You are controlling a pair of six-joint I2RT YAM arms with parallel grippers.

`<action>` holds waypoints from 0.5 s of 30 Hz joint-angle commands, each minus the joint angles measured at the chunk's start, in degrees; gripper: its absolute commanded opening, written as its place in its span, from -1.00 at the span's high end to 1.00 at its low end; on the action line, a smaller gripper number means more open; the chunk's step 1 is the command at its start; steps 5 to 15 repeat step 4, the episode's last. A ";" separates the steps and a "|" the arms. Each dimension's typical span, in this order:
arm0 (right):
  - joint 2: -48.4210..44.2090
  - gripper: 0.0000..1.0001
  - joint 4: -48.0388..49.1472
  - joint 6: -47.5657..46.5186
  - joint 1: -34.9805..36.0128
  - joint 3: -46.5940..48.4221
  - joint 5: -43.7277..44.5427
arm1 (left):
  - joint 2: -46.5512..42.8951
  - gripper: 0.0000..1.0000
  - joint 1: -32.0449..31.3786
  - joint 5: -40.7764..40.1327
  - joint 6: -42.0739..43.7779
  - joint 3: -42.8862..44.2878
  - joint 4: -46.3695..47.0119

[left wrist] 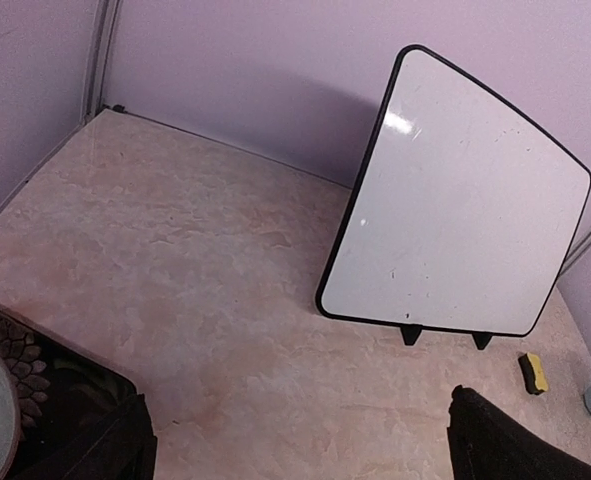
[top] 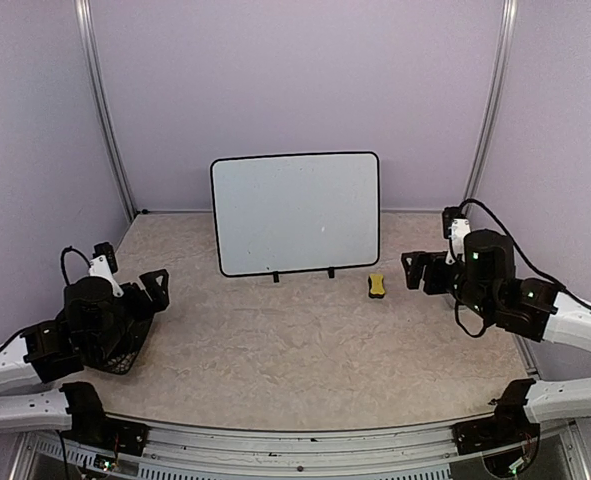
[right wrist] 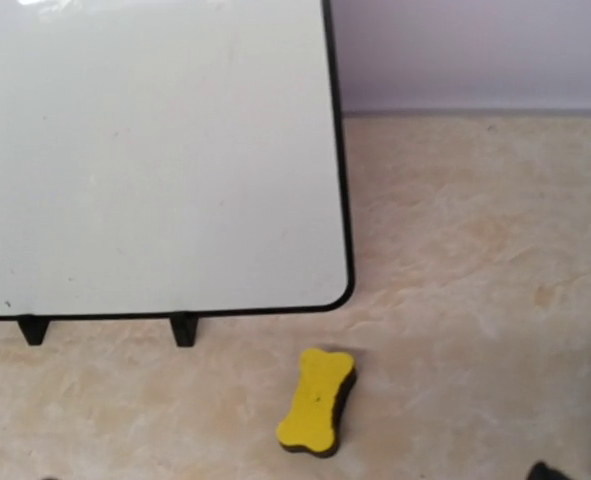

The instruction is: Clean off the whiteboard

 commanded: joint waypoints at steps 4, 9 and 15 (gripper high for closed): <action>-2.24 -1.00 -1.91 -3.51 0.36 -1.53 2.14 | 2.94 -0.98 2.85 7.64 4.43 1.80 4.50; -2.24 -1.00 -1.91 -3.51 0.36 -1.53 2.14 | 2.94 -0.98 2.85 7.64 4.43 1.80 4.50; -2.24 -1.00 -1.91 -3.51 0.36 -1.53 2.14 | 2.94 -0.98 2.85 7.64 4.43 1.80 4.50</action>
